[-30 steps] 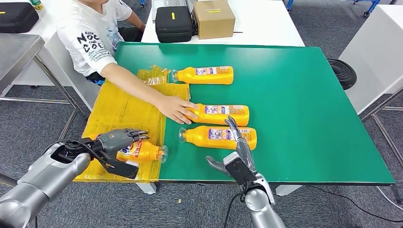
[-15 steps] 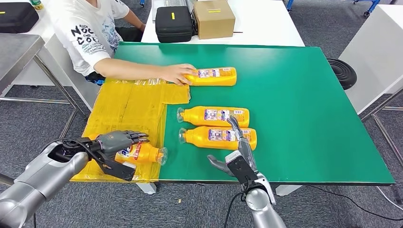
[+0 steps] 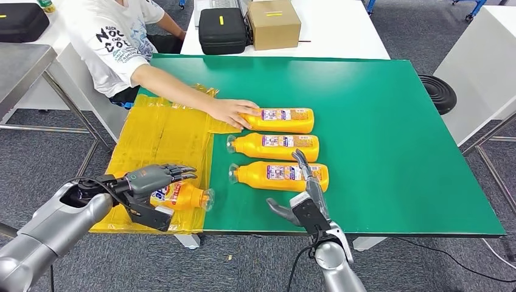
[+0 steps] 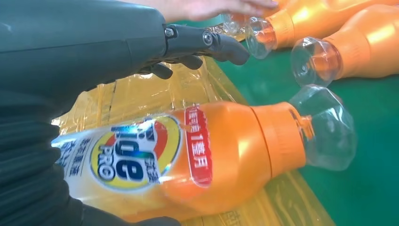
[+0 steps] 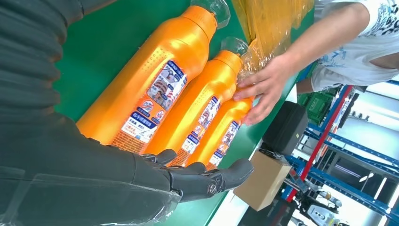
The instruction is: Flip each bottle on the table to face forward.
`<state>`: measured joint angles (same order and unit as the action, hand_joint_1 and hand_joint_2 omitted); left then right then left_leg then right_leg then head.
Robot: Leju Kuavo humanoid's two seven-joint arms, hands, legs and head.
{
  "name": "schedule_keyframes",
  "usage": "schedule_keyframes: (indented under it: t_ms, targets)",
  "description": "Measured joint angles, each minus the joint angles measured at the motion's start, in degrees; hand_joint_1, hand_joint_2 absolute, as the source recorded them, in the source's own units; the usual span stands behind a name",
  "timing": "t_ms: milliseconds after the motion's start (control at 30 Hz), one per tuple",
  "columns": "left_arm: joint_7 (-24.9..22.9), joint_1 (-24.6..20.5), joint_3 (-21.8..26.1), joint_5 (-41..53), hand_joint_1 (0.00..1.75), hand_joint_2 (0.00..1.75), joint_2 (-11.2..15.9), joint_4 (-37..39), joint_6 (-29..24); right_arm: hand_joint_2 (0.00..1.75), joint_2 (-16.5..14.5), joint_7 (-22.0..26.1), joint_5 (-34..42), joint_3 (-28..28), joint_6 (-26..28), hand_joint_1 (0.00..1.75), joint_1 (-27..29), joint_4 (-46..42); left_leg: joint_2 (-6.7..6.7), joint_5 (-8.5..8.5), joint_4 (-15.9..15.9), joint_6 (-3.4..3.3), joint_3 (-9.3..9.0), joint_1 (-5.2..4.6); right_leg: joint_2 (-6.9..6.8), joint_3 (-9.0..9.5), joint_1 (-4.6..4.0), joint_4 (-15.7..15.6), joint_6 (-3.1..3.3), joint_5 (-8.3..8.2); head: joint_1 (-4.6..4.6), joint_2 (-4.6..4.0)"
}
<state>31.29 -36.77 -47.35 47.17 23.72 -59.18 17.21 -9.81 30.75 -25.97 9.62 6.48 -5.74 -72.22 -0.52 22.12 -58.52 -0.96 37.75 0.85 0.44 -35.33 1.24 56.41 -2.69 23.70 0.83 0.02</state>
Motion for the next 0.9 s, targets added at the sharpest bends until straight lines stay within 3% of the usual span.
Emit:
schedule_keyframes:
  t_ms: [167,267,467,667,900]
  targets:
    - [0.0,1.9,1.7,-0.5,0.0,1.75,0.2,-1.4,-2.5,1.75,0.0,0.0,0.7,-0.3,0.7,0.0,0.0,0.5,0.0,0.0,0.0,0.0,0.0,0.0,0.0,-0.03,0.0,0.0,0.0,0.0,0.0,0.0]
    - [-0.2,4.6,5.0,-3.4,0.0,1.75,-1.3,-3.0,-7.6,1.75,0.0,-0.4,-0.5,-0.3,1.2,0.0,0.5,0.4,0.01,0.0,0.0,0.0,0.0,-0.02,0.01,-0.04,0.03,0.0,0.0,0.0,0.02,0.0]
    - [-1.7,12.3,17.2,-14.2,0.0,1.75,-8.4,-8.3,-17.6,1.75,0.2,-4.5,-8.9,-0.4,2.7,0.0,1.3,-1.8,0.02,0.04,0.0,0.0,0.08,-0.08,0.01,-0.13,0.09,0.0,-0.02,-0.01,0.01,0.0]
    - [-2.6,17.6,26.4,-21.2,0.0,1.75,-14.5,-12.0,-20.1,1.75,1.4,-9.6,-16.3,-0.7,1.9,0.0,0.3,-3.4,0.04,0.04,0.0,0.02,0.11,-0.07,0.04,-0.15,0.07,0.0,-0.03,-0.02,0.03,0.0]
    - [-2.9,24.0,33.9,-25.6,0.0,1.75,-21.6,-15.8,-24.9,1.75,5.9,-17.3,-27.7,-1.8,-3.3,0.0,-4.8,-1.2,-0.01,0.01,0.0,-0.04,0.18,-0.11,0.0,-0.16,0.1,0.0,-0.05,-0.03,0.02,0.0]
